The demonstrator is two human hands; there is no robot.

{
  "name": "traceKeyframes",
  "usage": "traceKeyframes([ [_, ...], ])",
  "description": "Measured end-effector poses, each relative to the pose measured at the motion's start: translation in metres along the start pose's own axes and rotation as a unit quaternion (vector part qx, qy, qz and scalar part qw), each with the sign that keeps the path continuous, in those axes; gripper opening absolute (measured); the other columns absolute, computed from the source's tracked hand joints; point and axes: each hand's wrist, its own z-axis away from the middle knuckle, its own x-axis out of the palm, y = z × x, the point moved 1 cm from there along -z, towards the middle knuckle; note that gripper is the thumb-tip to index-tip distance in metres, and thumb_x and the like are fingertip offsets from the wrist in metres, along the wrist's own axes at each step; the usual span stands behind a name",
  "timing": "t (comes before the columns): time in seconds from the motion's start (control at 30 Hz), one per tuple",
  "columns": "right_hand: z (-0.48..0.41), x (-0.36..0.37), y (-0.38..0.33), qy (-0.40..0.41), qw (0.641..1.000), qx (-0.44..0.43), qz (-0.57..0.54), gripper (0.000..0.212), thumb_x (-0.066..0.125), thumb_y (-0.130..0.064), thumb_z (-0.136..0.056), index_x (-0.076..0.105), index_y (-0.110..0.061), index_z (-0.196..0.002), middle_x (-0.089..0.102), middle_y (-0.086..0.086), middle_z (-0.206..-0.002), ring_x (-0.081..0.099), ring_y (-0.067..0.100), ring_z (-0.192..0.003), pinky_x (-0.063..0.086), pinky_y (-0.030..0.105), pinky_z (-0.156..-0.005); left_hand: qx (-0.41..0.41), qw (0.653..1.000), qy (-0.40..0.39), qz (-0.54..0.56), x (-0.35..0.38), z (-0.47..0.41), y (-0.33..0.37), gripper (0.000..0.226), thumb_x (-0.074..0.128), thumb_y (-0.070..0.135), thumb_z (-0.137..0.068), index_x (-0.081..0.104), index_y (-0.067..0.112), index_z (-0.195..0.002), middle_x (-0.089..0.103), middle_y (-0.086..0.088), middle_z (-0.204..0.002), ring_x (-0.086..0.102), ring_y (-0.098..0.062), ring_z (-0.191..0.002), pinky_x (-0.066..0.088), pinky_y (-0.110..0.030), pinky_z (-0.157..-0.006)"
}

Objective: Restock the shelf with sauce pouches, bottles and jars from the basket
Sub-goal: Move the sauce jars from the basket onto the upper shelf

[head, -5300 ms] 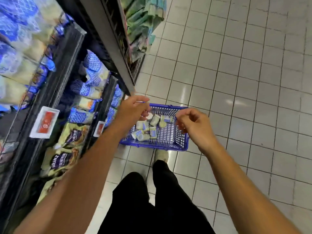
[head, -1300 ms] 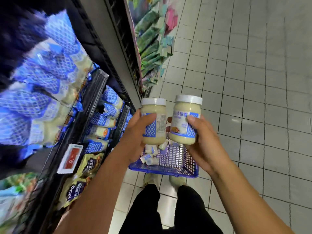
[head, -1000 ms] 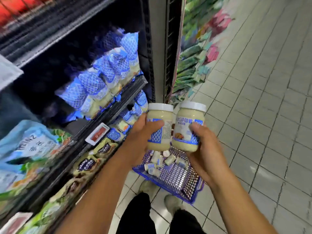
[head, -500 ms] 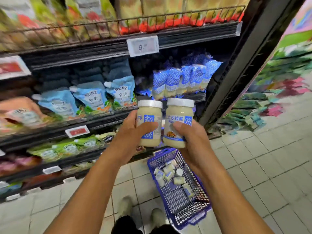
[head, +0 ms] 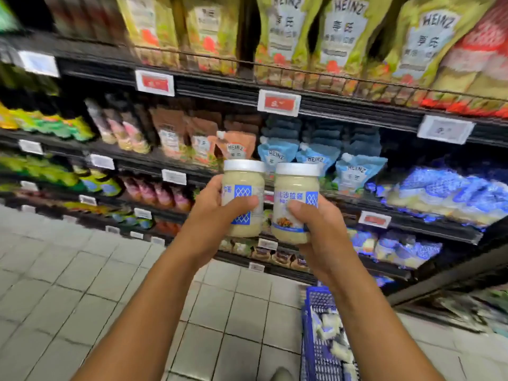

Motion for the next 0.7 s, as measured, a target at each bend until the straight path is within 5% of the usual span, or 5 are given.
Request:
traceKeyframes([
  [0.33, -0.016, 0.200, 0.029, -0.158, 0.987, 0.004, 0.006, 0.040, 0.065, -0.020, -0.079, 0.066, -0.007, -0.117, 0.075, 0.014, -0.105, 0.071, 0.028, -0.090, 0.060, 0.037, -0.072, 0.096, 0.990, 0.105, -0.015, -0.182, 0.070, 0.067, 0.062, 0.082, 0.036, -0.063, 0.059, 0.017, -0.118, 0.075, -0.006, -0.104, 0.074, -0.024, -0.092, 0.058, -0.035, -0.065],
  [0.6, -0.023, 0.313, 0.028, -0.237, 0.971, -0.010, -0.029, 0.033, 0.061, -0.016, -0.078, 0.063, -0.003, -0.108, 0.073, 0.006, -0.080, 0.068, 0.015, -0.061, 0.050, 0.022, -0.047, 0.151, 0.973, 0.174, -0.031, -0.272, 0.100, 0.112, 0.064, 0.082, 0.036, -0.062, 0.059, 0.014, -0.117, 0.074, -0.011, -0.105, 0.073, -0.027, -0.092, 0.060, -0.044, -0.069],
  [0.7, -0.033, 0.339, 0.022, -0.255, 0.967, -0.004, -0.024, 0.042, 0.060, -0.018, -0.079, 0.060, 0.004, -0.114, 0.069, 0.017, -0.080, 0.065, 0.013, -0.052, 0.045, 0.016, -0.041, 0.172, 0.966, 0.190, -0.037, -0.292, 0.097, 0.125, 0.057, 0.082, 0.035, -0.063, 0.060, 0.017, -0.113, 0.075, -0.011, -0.103, 0.073, -0.028, -0.091, 0.059, -0.040, -0.068],
])
